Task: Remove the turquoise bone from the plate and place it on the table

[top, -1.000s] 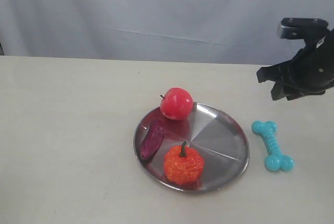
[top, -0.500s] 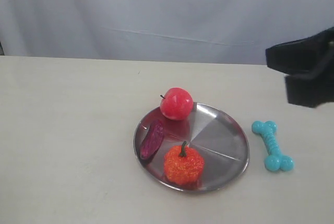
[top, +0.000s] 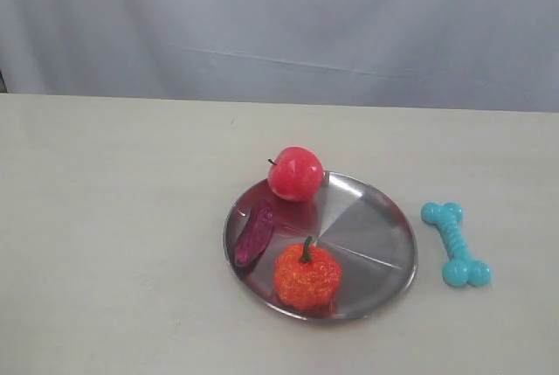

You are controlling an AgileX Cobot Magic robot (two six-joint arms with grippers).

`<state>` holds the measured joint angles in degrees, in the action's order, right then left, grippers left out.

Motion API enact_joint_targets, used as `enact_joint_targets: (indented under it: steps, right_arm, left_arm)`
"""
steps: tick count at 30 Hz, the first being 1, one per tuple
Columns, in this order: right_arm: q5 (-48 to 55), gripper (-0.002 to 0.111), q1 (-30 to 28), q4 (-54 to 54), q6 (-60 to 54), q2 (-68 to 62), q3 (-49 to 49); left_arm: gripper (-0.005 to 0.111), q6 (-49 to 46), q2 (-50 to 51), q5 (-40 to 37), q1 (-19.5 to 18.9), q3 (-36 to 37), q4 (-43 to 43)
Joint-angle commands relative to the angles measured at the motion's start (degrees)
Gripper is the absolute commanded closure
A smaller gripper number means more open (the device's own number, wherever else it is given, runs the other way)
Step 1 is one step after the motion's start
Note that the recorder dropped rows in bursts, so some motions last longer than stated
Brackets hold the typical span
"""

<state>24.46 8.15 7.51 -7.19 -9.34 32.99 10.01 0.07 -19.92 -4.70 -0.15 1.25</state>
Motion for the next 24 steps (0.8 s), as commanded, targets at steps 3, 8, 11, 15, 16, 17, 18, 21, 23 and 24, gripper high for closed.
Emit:
enact_joint_targets:
  steps: [3,8,11,15,16,17,18,21,23,24]
  right_arm:
    - [1.9,0.109,0.2,-1.7,0.2,9.3,-6.0]
    - [4.5,0.109,0.2,-0.1,0.9,9.3,-8.6]
    - [4.7,0.109,0.2,-0.1,0.9,9.3,-9.1]
    - [4.5,0.109,0.2,-0.1,0.9,9.3,-9.1]
    - [4.5,0.109,0.2,-0.1,0.7,9.3,-9.1]
    - [4.5,0.109,0.2,-0.1,0.7,9.3,-9.1]
    - [4.5,0.109,0.2,-0.1,0.7,9.3,-9.1]
    - [4.5,0.109,0.2,-0.1,0.7,9.3,-9.1]
    - [4.5,0.109,0.2,-0.1,0.7,9.3,-9.1]
    - [4.5,0.109,0.2,-0.1,0.7,9.3,-9.1]
  left_arm:
    - [0.107,0.1,-0.1,0.3,0.3,0.1,0.2]
    - [0.107,0.1,-0.1,0.3,0.3,0.1,0.2]
    - [0.107,0.1,-0.1,0.3,0.3,0.1,0.2]
    - [0.107,0.1,-0.1,0.3,0.3,0.1,0.2]
    - [0.107,0.1,-0.1,0.3,0.3,0.1,0.2]
    - [0.107,0.1,-0.1,0.3,0.3,0.1,0.2]
    - [0.107,0.1,-0.1,0.3,0.3,0.1,0.2]
    - [0.107,0.1,-0.1,0.3,0.3,0.1,0.2]
    - [0.107,0.1,-0.1,0.3,0.3,0.1,0.2]
    - [0.107,0.1,-0.1,0.3,0.3,0.1,0.2]
